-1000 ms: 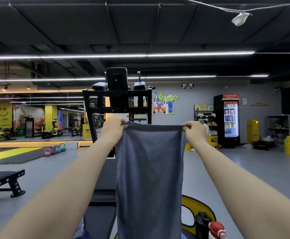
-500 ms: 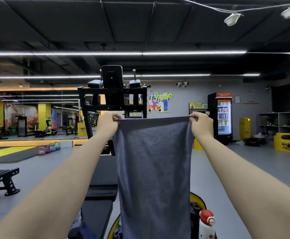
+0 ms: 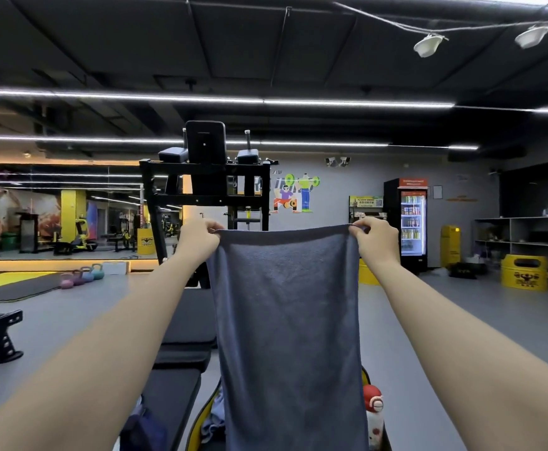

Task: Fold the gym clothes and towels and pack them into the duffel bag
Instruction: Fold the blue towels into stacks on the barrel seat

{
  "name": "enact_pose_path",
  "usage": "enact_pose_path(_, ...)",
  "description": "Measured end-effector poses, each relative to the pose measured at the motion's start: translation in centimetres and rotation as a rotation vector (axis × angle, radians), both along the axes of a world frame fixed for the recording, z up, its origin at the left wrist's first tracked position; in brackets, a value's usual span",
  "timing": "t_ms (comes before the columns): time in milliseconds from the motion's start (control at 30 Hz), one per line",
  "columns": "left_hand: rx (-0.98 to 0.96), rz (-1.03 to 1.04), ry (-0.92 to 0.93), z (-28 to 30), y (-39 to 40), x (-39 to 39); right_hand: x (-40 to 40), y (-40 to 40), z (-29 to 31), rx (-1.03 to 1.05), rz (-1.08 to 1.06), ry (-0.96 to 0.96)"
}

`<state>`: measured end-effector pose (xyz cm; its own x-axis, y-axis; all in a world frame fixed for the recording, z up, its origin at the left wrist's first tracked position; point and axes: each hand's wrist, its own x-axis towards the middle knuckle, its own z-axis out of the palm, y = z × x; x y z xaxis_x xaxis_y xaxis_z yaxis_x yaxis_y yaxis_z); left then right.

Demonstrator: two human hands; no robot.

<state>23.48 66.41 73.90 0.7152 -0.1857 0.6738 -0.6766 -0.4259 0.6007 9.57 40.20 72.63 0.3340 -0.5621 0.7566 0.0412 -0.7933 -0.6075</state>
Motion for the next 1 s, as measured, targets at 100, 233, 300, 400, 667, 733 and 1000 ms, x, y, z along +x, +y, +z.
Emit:
enact_pose_path(100,0.047,0.001,0.028,-1.3,-0.3,0.5,0.3,-0.5,-1.5,0.0,-0.001,0.05)
enact_pose_path(233,0.084,0.027,0.065,-2.9,-1.2,2.1,1.1,-1.1,-3.4,0.019,0.009,0.122)
enact_pose_path(300,0.094,0.021,0.069,-3.6,-1.8,3.3,1.9,-1.6,-4.2,0.039,0.007,0.16)
enact_pose_path(400,0.129,0.021,0.08,-4.8,-2.7,4.9,3.6,-2.4,-5.6,0.073,0.001,0.19)
enact_pose_path(667,0.156,0.025,0.136,-8.4,-5.2,10.1,8.6,-4.5,-9.7,0.121,0.0,0.275)
enact_pose_path(733,0.159,0.014,0.162,-9.2,-5.8,11.4,9.9,-4.8,-10.5,0.127,-0.003,0.302)
enact_pose_path(1000,0.129,0.042,0.223,-10.7,-8.5,17.2,16.0,-6.7,-11.8,0.135,-0.007,0.347)
